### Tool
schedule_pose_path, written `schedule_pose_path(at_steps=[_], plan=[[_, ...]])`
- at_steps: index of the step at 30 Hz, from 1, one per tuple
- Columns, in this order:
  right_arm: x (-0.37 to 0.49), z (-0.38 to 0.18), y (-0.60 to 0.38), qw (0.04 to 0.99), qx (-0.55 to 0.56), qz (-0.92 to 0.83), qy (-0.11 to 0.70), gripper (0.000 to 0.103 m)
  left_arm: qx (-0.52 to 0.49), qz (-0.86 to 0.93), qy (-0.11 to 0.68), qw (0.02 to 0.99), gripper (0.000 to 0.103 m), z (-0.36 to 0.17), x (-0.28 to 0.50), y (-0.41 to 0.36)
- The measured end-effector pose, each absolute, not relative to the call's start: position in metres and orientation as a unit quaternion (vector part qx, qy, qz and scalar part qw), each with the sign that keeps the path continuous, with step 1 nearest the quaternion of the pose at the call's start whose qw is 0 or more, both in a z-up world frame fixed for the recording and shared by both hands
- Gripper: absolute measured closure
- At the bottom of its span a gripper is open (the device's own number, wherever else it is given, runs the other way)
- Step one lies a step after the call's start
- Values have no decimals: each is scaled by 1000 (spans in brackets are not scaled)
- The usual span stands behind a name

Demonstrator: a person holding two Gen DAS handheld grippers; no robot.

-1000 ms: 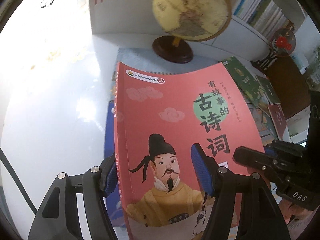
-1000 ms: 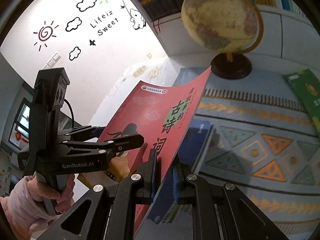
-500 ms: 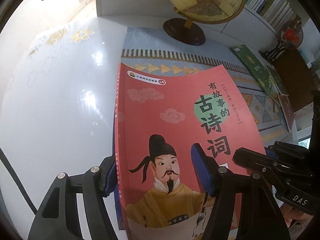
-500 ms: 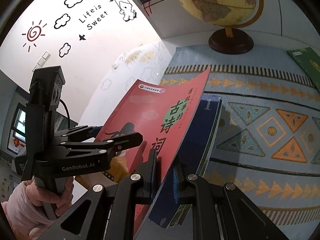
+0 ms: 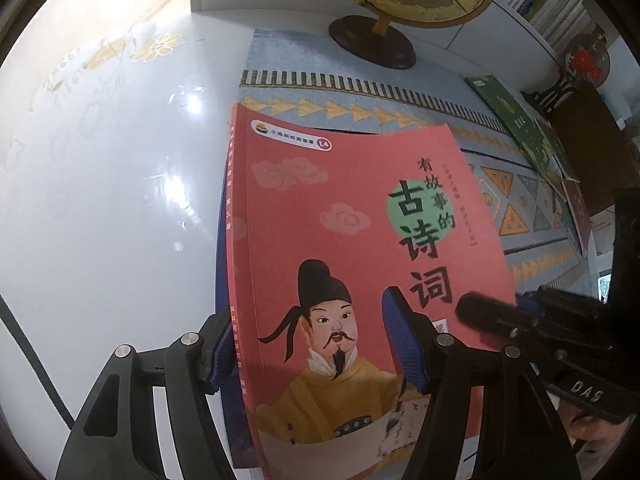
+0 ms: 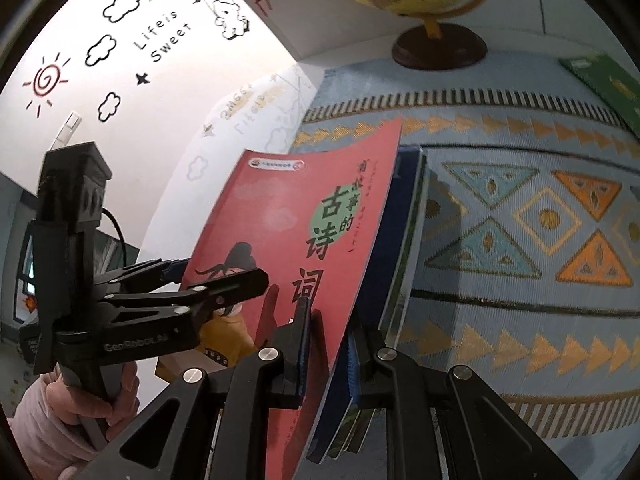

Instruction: Organize books

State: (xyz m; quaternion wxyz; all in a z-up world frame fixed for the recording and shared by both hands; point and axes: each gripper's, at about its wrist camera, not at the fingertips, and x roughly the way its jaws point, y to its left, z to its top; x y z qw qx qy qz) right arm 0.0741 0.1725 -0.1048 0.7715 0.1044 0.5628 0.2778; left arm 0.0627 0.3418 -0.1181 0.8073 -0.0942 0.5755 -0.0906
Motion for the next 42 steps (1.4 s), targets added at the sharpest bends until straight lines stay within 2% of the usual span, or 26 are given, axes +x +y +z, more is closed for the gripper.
schedule_pose_path(at_steps=[12,18,21,27,33,42], plan=[[67,-116,172,770,128,265,566,82,-100,-57,574,811,35,-116,66,354],[65,-109,168,776,116,247,569,79,-106,-27,575,810,35,-112,62,368],[62,-94,146,797,133,224,545,78,-135,-4,569,811,35,-105,57,386],[63,-73,84,814,149,201,524,62,-150,24,537,830,35,-67,62,389],[69,-52,6,830,157,175,506,52,-153,-14,502,851,30,-22,85,325],[69,-44,-146,843,207,90,488,50,-110,-134,516,839,27,-19,141,149]])
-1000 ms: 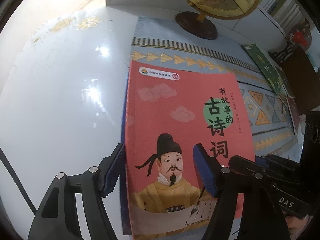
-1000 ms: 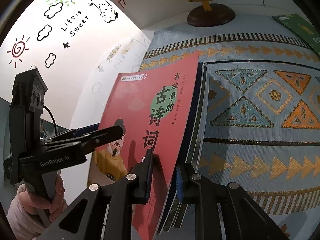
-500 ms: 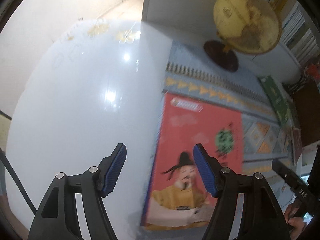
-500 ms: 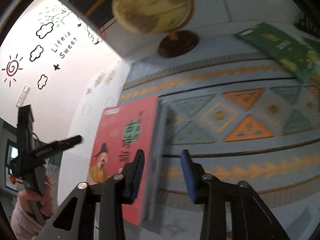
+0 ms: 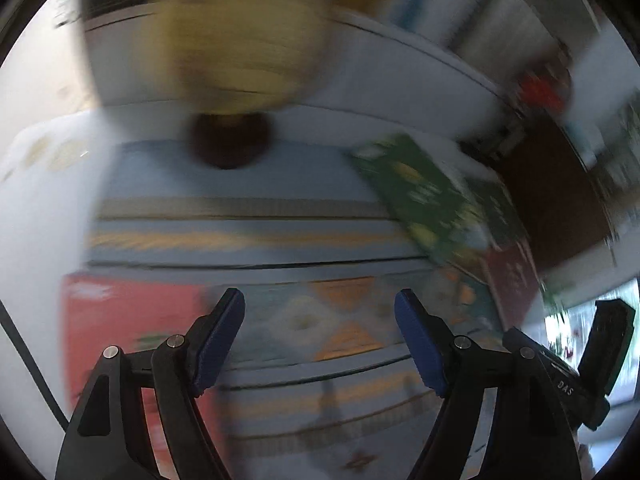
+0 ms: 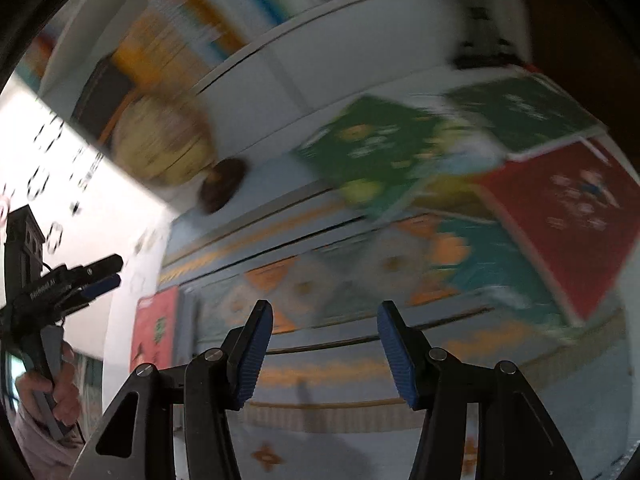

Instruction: Organize books

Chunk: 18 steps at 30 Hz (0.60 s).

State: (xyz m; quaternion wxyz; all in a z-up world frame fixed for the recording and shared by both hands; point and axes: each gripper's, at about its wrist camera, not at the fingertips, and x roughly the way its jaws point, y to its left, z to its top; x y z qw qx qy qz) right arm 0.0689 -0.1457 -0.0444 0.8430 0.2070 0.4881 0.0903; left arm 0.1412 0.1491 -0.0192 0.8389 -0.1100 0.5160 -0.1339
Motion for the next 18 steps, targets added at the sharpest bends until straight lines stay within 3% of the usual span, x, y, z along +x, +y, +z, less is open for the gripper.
schedule_pose_path(at_steps=[11,18], plan=[[63,-84,-318,823,285,-47,489,50,46,-320,548,772,27,-76,191,-124],[67,-106,-372,812,311,-83,487,50,91,-328,572,746,27,-105,219,-196]])
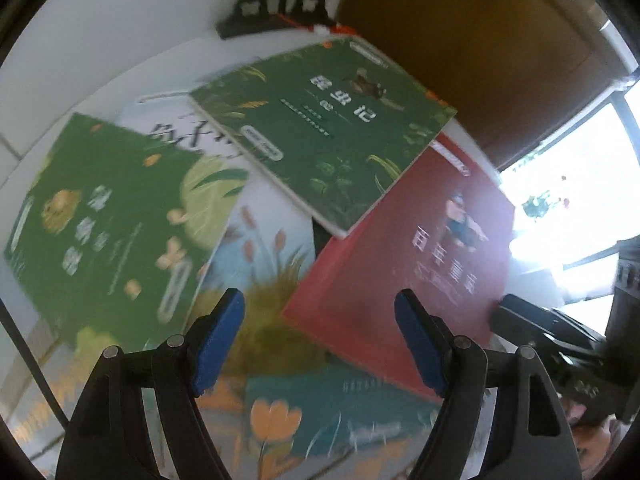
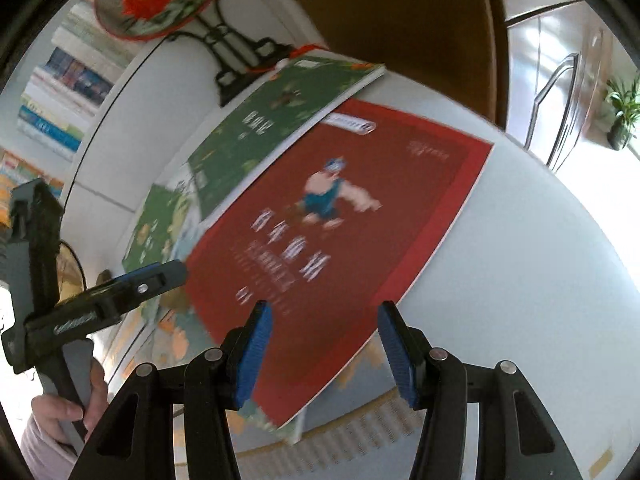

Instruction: Organize books

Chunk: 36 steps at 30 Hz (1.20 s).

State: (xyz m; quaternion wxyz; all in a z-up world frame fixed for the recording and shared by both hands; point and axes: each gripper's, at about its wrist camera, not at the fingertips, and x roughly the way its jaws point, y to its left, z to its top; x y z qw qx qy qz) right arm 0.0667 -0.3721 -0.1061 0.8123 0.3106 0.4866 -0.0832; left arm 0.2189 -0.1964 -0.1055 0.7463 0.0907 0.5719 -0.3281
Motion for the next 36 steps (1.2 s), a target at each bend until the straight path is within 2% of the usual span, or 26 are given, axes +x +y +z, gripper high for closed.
schedule_pose_path(at_steps=[5,8,11,14,17,22,29,36], plan=[[68,-109,-387,814,307,-86,485,48,96,-348,569,738,26,-105,216,-220],[72,-113,-393,810,309,-93,490,48,116,-360,566,732,19,-105,205,-233],[71,-115,-401,807,333,-88,480,39,164,-369,555,727,17,-105,187,-243],[73,-113,-404,808,321,-87,486,30,164,-393,565,707,17,-105,170,-241],[68,-110,-405,812,324,-78,479,26,149,-397,571,703,17,-104,154,-230],[60,-103,-391,819,292,-46,491,26,96,-393,591,697,17,-98,123,-196],[57,-95,-346,819,259,12,512,17,25,-367,609,703,17,-104,67,-128],[45,-109,-309,801,254,52,540,17,-16,-330,628,705,17,-114,51,-80]])
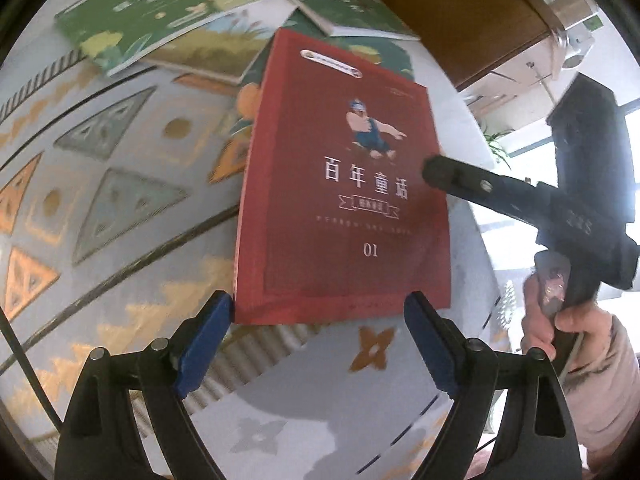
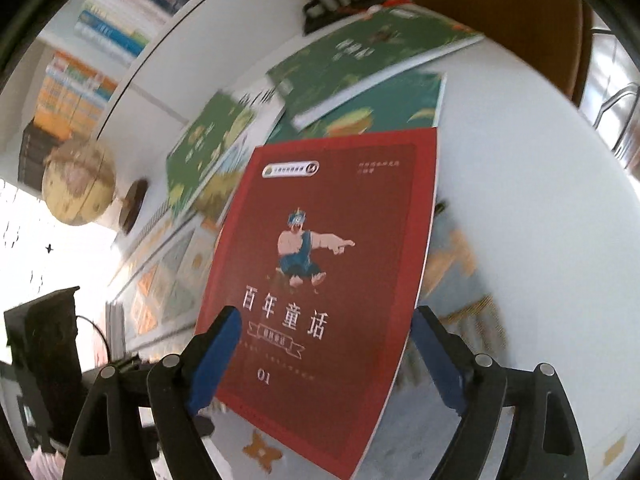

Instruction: Organize books

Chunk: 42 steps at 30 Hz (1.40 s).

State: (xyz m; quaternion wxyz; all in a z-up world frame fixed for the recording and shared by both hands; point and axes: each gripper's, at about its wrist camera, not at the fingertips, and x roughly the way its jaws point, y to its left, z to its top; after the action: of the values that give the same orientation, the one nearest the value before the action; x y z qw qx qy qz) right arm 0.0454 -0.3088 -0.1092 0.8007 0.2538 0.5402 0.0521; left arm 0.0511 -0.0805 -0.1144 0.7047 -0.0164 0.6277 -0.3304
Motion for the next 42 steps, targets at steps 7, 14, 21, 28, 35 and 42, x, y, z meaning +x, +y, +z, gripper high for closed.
schedule_pose_path(at_steps=[7,14,21,28,35,42], plan=[[28,-117,-310,790,282,78,539,17,-18,-350,633,690,17,-117,38,-69],[20,-122,-315,793,306,99,517,17,-40,-325,612,720,17,-117,78,-88],[22,-127,-325,784,354,121,496,11,-17,-315,618,720,19,-121,83,-113],[9,-115,-339,748,458,208,432,19,-3,-316,615,722,19,-123,78,-116],[13,-145,-321,748,391,124,522,86,-60,-321,634,701,20,-123,84,-111],[23,-133,-306,778,298,113,542,86,-88,-336,622,702,23,-115,72,-102]])
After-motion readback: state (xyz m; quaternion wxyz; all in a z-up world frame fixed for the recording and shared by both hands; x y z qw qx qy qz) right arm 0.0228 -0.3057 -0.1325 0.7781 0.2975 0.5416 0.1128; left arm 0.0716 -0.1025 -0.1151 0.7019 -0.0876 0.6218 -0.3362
